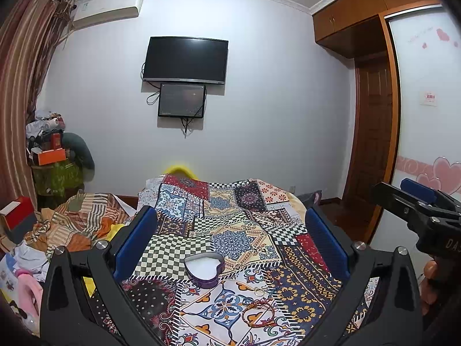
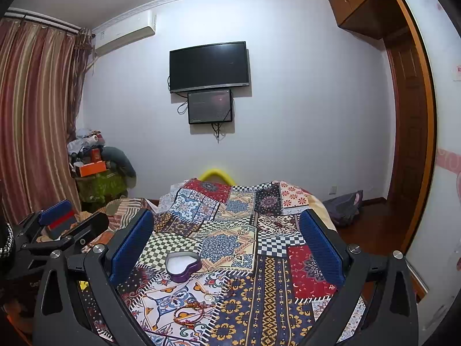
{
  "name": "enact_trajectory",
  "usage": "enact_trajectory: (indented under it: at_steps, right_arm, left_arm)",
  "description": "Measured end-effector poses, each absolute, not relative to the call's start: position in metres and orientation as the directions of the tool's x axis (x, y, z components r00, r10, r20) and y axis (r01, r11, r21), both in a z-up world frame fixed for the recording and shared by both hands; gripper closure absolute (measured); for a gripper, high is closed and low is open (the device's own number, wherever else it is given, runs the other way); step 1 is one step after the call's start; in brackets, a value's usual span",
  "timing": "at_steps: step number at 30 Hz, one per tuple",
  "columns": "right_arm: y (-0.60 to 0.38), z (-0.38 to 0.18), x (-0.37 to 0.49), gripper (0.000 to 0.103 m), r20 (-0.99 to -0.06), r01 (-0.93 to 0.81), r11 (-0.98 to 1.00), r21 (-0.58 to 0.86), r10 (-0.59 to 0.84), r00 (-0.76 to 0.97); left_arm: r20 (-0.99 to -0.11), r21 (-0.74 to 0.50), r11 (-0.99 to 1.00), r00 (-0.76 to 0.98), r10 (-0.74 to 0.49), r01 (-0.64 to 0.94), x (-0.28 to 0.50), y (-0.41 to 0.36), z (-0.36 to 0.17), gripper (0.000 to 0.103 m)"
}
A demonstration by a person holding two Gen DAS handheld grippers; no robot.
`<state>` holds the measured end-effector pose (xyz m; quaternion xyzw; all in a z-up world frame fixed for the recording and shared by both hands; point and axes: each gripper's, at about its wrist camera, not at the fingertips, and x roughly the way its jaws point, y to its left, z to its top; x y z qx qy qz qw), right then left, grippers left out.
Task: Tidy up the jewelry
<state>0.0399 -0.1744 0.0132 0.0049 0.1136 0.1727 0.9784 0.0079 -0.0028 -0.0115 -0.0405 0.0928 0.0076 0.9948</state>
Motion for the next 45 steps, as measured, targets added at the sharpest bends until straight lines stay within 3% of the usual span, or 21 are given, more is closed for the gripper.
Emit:
enact_trajectory:
  at_steps: [18,26,31,33,38,45]
  right_arm:
    - [-0.171,0.007,0.053,0.003,-0.269,-0.332,0.942,0.042,0.331,0.905]
    - [-0.169,-0.032,0.087,0.003,-0.39,-0.302,0.953,0.02,0.286,0.875]
    - [-0.166,-0.068,0.11,0.003,-0.496,-0.297,0.954,-0.038,0.24,0.835]
    - [-0.164,-0.086,0.117,0.006,-0.546,-0.306,0.95,-0.061,0.225,0.807]
    - [-0.164,-0.106,0.125,0.027,-0.642,-0.359,0.933,-0.024,0.261,0.721]
    - [-0.168,-0.121,0.131,0.043,-0.7,-0.383,0.923,0.025,0.29,0.653]
  left_arm:
    - [-0.213,-0.074,0.997,0.977,0.019,-0.036,0.022,0.0,-0.022,0.0]
    - [-0.367,-0.086,0.991,0.928,0.06,-0.098,0.062,0.017,-0.056,0.0]
    - [-0.504,-0.058,0.992,0.861,0.068,-0.112,0.093,0.024,-0.096,0.012]
    - [-0.556,-0.048,0.994,0.83,0.056,-0.099,0.105,0.025,-0.112,0.015]
    - [-0.666,-0.051,0.998,0.746,-0.014,-0.027,0.121,0.02,-0.148,0.029]
    - [-0.732,-0.073,0.995,0.675,-0.097,0.063,0.13,0.001,-0.178,0.037]
